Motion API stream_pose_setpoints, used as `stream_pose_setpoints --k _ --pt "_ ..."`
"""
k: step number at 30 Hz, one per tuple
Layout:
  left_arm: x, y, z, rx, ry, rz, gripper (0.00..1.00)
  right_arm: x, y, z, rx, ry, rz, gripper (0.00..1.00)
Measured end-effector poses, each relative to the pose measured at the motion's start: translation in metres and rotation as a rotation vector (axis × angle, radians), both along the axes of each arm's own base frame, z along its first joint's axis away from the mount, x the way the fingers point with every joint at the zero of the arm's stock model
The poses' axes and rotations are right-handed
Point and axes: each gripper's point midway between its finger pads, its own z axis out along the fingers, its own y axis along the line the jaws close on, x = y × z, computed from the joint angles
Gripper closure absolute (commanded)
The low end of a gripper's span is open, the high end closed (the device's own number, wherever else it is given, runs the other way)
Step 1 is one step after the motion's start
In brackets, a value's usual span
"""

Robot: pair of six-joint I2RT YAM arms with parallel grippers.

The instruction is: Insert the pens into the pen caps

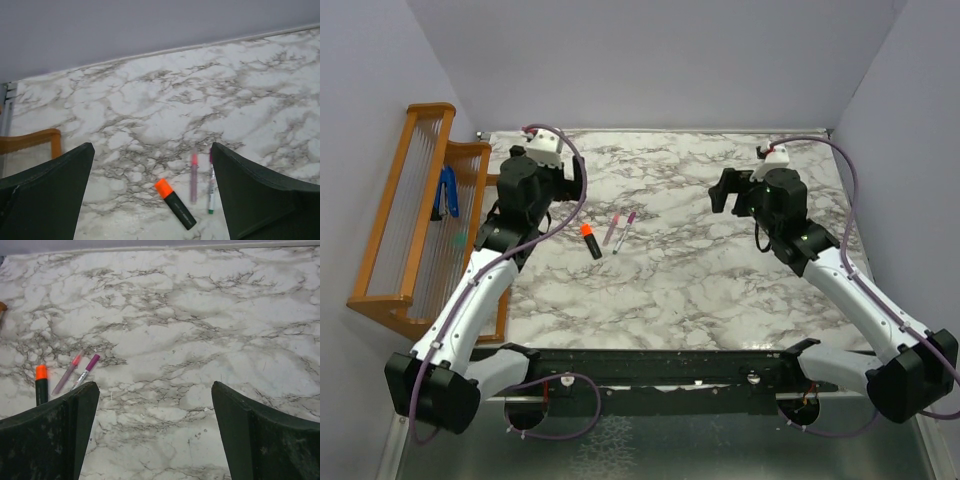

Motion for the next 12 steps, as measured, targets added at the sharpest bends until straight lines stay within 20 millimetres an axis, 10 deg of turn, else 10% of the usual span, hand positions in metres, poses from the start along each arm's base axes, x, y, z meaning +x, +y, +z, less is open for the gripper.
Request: stream_pose_setpoints --k 4,12 --pt "0.005 0.038 -0.008 0.011 0.0 0.087 0.01 0.0 -0.007 0.007 0.012 -0.018 -0.041 0.0" --pt "0.005 0.045 -0.028 0.013 0.035 0.087 0.01 0.001 -0.008 0.007 0.015 -0.015 -0.054 0.0"
